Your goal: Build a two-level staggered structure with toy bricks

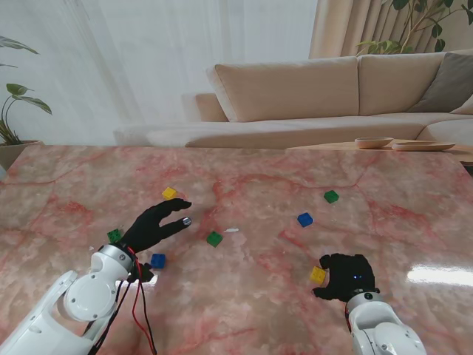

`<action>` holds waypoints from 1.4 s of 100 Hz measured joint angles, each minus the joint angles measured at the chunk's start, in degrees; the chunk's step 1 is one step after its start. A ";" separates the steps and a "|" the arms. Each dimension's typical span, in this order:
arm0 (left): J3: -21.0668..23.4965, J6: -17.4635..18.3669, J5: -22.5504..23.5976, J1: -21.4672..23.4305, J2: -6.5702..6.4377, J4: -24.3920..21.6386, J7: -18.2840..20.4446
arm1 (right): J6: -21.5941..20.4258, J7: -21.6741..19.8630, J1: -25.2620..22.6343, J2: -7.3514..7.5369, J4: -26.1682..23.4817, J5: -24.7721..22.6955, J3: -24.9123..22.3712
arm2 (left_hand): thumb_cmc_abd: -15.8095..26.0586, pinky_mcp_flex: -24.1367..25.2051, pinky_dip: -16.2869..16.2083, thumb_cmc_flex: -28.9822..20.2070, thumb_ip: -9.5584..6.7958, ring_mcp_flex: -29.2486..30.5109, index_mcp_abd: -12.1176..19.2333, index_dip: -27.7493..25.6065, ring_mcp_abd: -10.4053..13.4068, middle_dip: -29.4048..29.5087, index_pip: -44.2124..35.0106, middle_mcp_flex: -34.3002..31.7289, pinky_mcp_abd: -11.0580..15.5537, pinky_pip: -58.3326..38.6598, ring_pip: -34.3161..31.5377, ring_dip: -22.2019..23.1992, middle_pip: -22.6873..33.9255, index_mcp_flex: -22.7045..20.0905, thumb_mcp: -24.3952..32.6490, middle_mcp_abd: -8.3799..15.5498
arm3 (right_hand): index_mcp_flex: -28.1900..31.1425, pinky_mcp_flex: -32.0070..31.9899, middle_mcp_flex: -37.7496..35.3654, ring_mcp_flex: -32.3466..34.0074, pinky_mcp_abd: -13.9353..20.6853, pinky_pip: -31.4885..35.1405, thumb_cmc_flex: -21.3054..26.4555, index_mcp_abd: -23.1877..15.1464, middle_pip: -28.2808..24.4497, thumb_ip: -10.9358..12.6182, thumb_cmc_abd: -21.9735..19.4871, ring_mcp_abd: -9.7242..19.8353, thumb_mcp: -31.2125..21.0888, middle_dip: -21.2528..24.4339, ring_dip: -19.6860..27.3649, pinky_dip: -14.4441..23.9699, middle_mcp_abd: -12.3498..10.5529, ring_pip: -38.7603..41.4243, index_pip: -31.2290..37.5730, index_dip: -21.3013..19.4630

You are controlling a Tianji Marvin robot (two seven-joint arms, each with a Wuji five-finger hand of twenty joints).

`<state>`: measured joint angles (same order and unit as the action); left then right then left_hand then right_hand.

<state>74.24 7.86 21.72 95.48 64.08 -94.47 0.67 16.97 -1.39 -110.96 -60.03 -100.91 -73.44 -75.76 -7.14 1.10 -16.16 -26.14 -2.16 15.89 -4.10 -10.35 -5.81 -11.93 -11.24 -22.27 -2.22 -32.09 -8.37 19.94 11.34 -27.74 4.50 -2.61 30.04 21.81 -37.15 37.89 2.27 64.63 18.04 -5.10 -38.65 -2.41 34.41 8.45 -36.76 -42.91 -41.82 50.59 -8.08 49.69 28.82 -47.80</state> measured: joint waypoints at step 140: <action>0.63 0.03 0.17 0.21 -0.08 -0.02 0.72 | -6.42 4.04 4.12 -0.02 -0.86 1.69 3.15 | 0.56 0.00 -0.01 -1.30 0.00 0.00 -0.19 0.00 0.00 0.00 0.00 0.00 0.48 0.00 0.00 0.00 0.00 -0.54 0.00 0.00 | 9.57 7.49 -18.97 12.74 -0.58 8.05 10.28 -3.31 4.50 -11.34 6.59 0.31 -17.19 -6.60 -1.42 0.02 -1.05 2.81 14.31 17.10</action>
<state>74.87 7.89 21.89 95.69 64.00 -94.49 1.38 10.56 2.65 -106.84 -60.04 -101.77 -71.74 -72.61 -6.58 1.10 -16.16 -27.44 -2.16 15.89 -4.29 -10.35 -5.81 -11.92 -11.24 -22.27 -1.74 -32.09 -8.37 19.94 11.34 -28.29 4.50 -2.61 39.62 29.30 -56.12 50.63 1.69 72.68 28.32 -8.41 -34.15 -13.75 41.01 8.76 -53.95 -49.50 -43.24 50.62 -9.12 52.50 43.13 -30.70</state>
